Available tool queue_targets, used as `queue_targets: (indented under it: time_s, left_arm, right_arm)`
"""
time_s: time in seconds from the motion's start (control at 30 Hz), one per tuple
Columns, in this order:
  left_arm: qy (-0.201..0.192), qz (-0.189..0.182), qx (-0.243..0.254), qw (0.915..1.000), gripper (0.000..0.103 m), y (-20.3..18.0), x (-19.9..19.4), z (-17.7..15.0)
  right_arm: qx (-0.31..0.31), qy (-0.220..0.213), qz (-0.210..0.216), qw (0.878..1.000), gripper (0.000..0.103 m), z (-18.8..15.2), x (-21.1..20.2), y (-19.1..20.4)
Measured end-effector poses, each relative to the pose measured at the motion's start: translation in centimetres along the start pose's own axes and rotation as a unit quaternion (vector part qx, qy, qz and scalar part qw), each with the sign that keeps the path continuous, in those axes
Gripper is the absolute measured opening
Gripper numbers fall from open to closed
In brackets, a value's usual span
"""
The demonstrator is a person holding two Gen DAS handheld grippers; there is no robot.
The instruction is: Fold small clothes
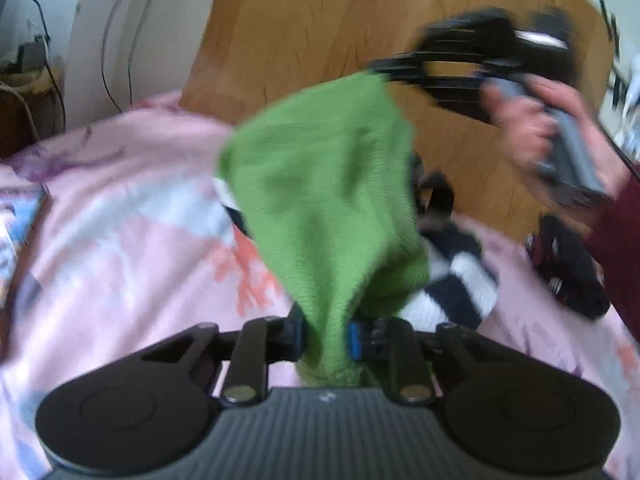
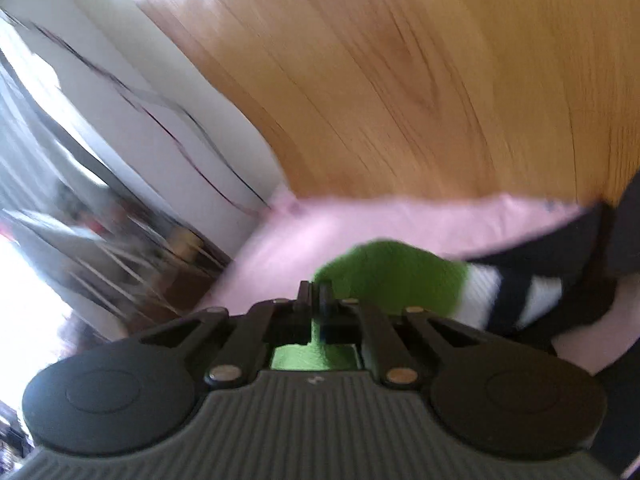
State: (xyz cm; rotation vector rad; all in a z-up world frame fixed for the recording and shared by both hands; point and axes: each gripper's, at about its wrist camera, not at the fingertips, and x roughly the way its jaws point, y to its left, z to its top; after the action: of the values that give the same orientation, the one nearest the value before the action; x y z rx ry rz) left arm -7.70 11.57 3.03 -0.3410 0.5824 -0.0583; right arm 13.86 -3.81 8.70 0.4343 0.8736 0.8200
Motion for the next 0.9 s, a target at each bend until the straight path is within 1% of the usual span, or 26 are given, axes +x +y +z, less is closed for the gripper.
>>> queue_targets:
  time_s: [0.07, 0.1, 0.17, 0.2, 0.23, 0.3, 0.33, 0.43, 0.47, 0.5, 0.53, 0.57, 0.6, 0.63, 0.7, 0.73, 0.77, 0.83, 0.9]
  left_arm:
    - [-0.039, 0.005, 0.009, 0.9992, 0.013, -0.4, -1.9, 1.7]
    - [-0.062, 0.006, 0.015, 0.9980, 0.012, -0.8, -3.0, 2.6]
    - [-0.116, 0.008, 0.028, 0.9928, 0.010, -1.6, -5.7, 4.8]
    - [-0.147, 0.013, 0.037, 0.9884, 0.007, -2.2, -7.1, 5.9]
    - [-0.174, 0.017, 0.047, 0.9834, 0.007, -2.9, -8.5, 7.2]
    - [-0.213, 0.008, 0.057, 0.9754, 0.007, -4.4, -11.0, 9.9]
    - [-0.237, 0.009, 0.067, 0.9692, 0.007, -5.4, -12.4, 11.1]
    - [-0.308, 0.022, 0.093, 0.9466, 0.007, -8.5, -16.3, 14.1]
    - [-0.323, 0.020, 0.097, 0.9411, 0.007, -9.1, -17.4, 15.1]
    - [-0.328, 0.008, 0.100, 0.9394, 0.007, -9.8, -18.5, 16.3]
    - [-0.317, -0.011, 0.098, 0.9434, 0.007, -10.3, -19.2, 17.5]
    - [-0.299, -0.037, 0.096, 0.9487, 0.007, -10.7, -19.4, 18.6]
    - [-0.283, -0.057, 0.094, 0.9529, 0.007, -11.1, -19.3, 19.5]
    - [-0.271, -0.058, 0.099, 0.9557, 0.007, -11.7, -18.9, 19.8]
    - [-0.261, -0.032, 0.116, 0.9579, 0.007, -12.6, -17.3, 19.5]
    - [-0.250, -0.017, 0.125, 0.9600, 0.007, -12.8, -16.4, 18.9]
    - [-0.243, -0.014, 0.127, 0.9615, 0.007, -12.8, -15.7, 18.4]
    - [-0.229, -0.024, 0.122, 0.9654, 0.007, -11.8, -15.2, 17.2]
    - [-0.231, -0.025, 0.121, 0.9651, 0.007, -11.2, -14.9, 16.8]
  right_arm:
    - [-0.008, -0.048, 0.029, 0.998, 0.005, 0.6, -4.8, 2.1]
    - [-0.021, -0.071, 0.033, 0.997, 0.005, 0.9, -7.2, 3.4]
    - [-0.052, -0.124, 0.030, 0.990, 0.005, 1.3, -12.2, 6.0]
    - [-0.064, -0.149, 0.031, 0.986, 0.005, 1.3, -14.7, 7.3]
    - [-0.077, -0.179, 0.033, 0.980, 0.005, 1.2, -17.5, 8.8]
    - [-0.105, -0.229, 0.028, 0.967, 0.005, 0.8, -22.0, 11.6]
    - [-0.120, -0.255, 0.024, 0.959, 0.005, 0.4, -24.3, 13.2]
    - [-0.160, -0.327, 0.006, 0.931, 0.003, -0.8, -30.4, 17.8]
    - [-0.172, -0.361, 0.004, 0.917, 0.003, -1.3, -32.6, 19.2]
    - [-0.182, -0.389, -0.002, 0.903, 0.003, -1.7, -34.6, 20.6]
    - [-0.186, -0.417, -0.011, 0.890, 0.003, -1.8, -36.9, 22.0]
    - [-0.180, -0.433, -0.015, 0.883, 0.003, -1.8, -38.9, 23.2]
    - [-0.176, -0.439, -0.016, 0.881, 0.003, -1.7, -40.2, 23.5]
    - [-0.183, -0.439, -0.021, 0.879, 0.003, -1.6, -41.2, 24.4]
    - [-0.205, -0.451, -0.052, 0.867, 0.003, -2.3, -41.7, 25.2]
    - [-0.222, -0.444, -0.062, 0.866, 0.003, -2.9, -41.4, 25.1]
    - [-0.238, -0.427, -0.070, 0.870, 0.005, -3.2, -40.2, 24.3]
    - [-0.261, -0.394, -0.088, 0.877, 0.010, -5.7, -38.4, 21.5]
    - [-0.297, -0.342, -0.088, 0.887, 0.026, -9.3, -36.5, 18.2]
